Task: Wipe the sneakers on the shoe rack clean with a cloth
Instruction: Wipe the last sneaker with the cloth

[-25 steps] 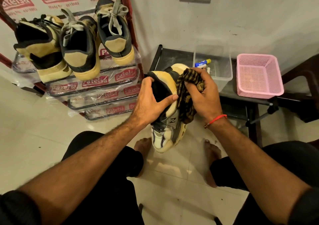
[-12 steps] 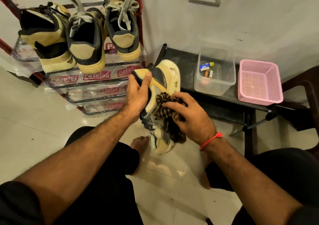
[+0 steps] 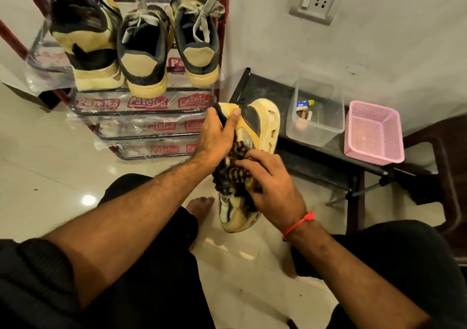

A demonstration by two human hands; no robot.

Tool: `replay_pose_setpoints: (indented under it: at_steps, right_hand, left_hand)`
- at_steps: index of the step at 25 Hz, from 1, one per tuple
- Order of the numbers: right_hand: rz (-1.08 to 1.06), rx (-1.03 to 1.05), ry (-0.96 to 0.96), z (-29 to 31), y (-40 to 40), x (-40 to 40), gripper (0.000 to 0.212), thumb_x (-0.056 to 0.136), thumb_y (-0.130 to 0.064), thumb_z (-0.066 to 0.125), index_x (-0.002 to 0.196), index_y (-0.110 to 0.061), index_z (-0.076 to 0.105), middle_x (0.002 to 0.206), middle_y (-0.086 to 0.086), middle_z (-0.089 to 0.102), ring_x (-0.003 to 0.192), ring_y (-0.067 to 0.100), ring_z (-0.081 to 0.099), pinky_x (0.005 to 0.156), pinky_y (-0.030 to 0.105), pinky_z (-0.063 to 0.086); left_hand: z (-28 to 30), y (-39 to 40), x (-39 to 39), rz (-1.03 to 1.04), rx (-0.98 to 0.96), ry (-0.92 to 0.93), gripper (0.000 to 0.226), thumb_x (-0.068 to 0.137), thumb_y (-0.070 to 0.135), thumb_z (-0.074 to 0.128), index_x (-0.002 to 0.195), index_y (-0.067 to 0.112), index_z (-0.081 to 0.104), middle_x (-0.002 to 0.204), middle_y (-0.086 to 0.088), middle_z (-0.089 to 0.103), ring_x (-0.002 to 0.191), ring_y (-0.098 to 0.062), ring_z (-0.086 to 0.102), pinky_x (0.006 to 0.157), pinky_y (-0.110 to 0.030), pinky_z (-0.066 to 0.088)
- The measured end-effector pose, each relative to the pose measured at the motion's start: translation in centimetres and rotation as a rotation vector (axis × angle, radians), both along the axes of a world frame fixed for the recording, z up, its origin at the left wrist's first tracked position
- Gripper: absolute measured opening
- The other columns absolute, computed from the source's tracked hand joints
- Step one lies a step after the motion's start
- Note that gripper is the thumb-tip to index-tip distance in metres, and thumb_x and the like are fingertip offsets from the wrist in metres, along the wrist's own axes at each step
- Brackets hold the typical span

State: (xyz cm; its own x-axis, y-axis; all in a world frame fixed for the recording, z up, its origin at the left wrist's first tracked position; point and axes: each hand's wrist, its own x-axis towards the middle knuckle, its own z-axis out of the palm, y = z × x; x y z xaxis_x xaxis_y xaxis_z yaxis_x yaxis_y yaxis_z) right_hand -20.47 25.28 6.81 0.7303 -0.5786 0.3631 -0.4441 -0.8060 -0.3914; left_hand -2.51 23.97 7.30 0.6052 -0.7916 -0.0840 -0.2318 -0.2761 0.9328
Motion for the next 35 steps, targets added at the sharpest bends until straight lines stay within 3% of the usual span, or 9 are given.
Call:
replay_pose_setpoints:
  at_steps: [5, 9, 11, 13, 20, 23, 26, 32, 35]
  right_hand:
    - [-0.242, -0.015, -0.089, 4.0, -5.1, 2.4, 0.038, 0.082, -0.005, 0.070, 0.119, -0.012, 0.067, 0.120, 0.010, 0.062, 0.113, 0.029, 0.053, 0.097, 0.018, 0.032]
    - [-0.172, 0.006, -0.035, 3.9, -4.1, 3.5, 0.038, 0.080, -0.002, 0.068, 0.118, -0.012, 0.066, 0.120, 0.009, 0.061, 0.111, 0.029, 0.051, 0.097, 0.023, 0.032]
    - [-0.027, -0.041, 0.032, 1.5, -0.8, 2.2, 0.039, 0.078, -0.002, 0.071, 0.116, -0.008, 0.066, 0.120, 0.011, 0.061, 0.109, 0.032, 0.053, 0.095, 0.035, 0.044]
    - [0.057, -0.115, 0.048, 0.0, 1.0, 0.5, 0.037, 0.079, -0.003, 0.072, 0.115, -0.005, 0.067, 0.119, 0.013, 0.061, 0.104, 0.033, 0.055, 0.090, 0.041, 0.052]
    - [-0.315, -0.055, -0.138, 5.7, -7.0, 3.9, 0.036, 0.084, -0.010, 0.057, 0.118, -0.009, 0.066, 0.120, 0.012, 0.060, 0.112, 0.029, 0.051, 0.096, 0.027, 0.038]
    - [-0.173, -0.037, -0.064, 3.4, -4.0, 3.0, 0.037, 0.084, -0.014, 0.054, 0.119, -0.009, 0.065, 0.120, 0.010, 0.060, 0.113, 0.029, 0.050, 0.099, 0.024, 0.034]
    - [-0.066, -0.085, 0.000, 0.5, 0.4, 0.6, 0.041, 0.086, -0.023, 0.049, 0.118, -0.005, 0.066, 0.119, 0.012, 0.061, 0.108, 0.028, 0.052, 0.096, 0.031, 0.045]
    - [-0.291, -0.061, -0.073, 4.2, -6.4, 3.0, 0.035, 0.084, -0.007, 0.063, 0.119, -0.008, 0.065, 0.118, 0.013, 0.059, 0.109, 0.030, 0.051, 0.095, 0.027, 0.039]
    - [-0.196, -0.053, -0.034, 3.8, -5.5, 3.6, 0.033, 0.083, -0.007, 0.064, 0.117, -0.007, 0.066, 0.116, 0.012, 0.060, 0.107, 0.031, 0.051, 0.091, 0.026, 0.037]
  left_hand:
    - [0.2, -0.2, -1.2, -0.047, -0.019, 0.058, 0.042, 0.104, 0.048, 0.048, 0.124, 0.011, 0.048, 0.116, -0.009, 0.062, 0.107, -0.025, 0.061, 0.095, -0.048, 0.053]
    - [1.0, -0.5, -0.4, 0.056, -0.063, 0.135, 0.041, 0.104, 0.048, 0.048, 0.123, 0.012, 0.048, 0.111, -0.006, 0.063, 0.101, -0.020, 0.062, 0.090, -0.041, 0.054]
    - [1.3, -0.4, 0.4, 0.134, -0.044, 0.198, 0.043, 0.105, 0.050, 0.045, 0.127, 0.013, 0.048, 0.106, 0.001, 0.061, 0.097, -0.014, 0.060, 0.082, -0.029, 0.050]
    - [1.4, -0.4, 0.6, 0.138, -0.034, 0.194, 0.043, 0.105, 0.050, 0.043, 0.128, 0.014, 0.048, 0.109, 0.001, 0.059, 0.100, -0.017, 0.057, 0.084, -0.030, 0.044]
    - [0.6, -0.6, -0.9, -0.018, -0.070, 0.090, 0.041, 0.105, 0.048, 0.046, 0.121, 0.010, 0.051, 0.113, -0.008, 0.064, 0.105, -0.024, 0.062, 0.093, -0.045, 0.052]
    - [0.7, -0.4, -0.1, 0.062, -0.048, 0.193, 0.041, 0.105, 0.048, 0.045, 0.126, 0.013, 0.050, 0.116, -0.005, 0.062, 0.108, -0.022, 0.060, 0.094, -0.039, 0.050]
    - [0.6, -0.4, 0.7, 0.118, -0.029, 0.252, 0.044, 0.105, 0.050, 0.045, 0.131, 0.015, 0.050, 0.117, 0.000, 0.062, 0.110, -0.020, 0.059, 0.096, -0.038, 0.049]
    - [-0.2, -0.6, -0.9, 0.020, -0.019, 0.205, 0.038, 0.104, 0.051, 0.047, 0.121, 0.017, 0.051, 0.115, -0.003, 0.064, 0.107, -0.022, 0.061, 0.099, -0.049, 0.051]
    - [0.2, -0.6, -0.5, 0.097, -0.029, 0.236, 0.036, 0.104, 0.050, 0.047, 0.121, 0.018, 0.051, 0.116, -0.003, 0.063, 0.108, -0.023, 0.061, 0.100, -0.049, 0.051]
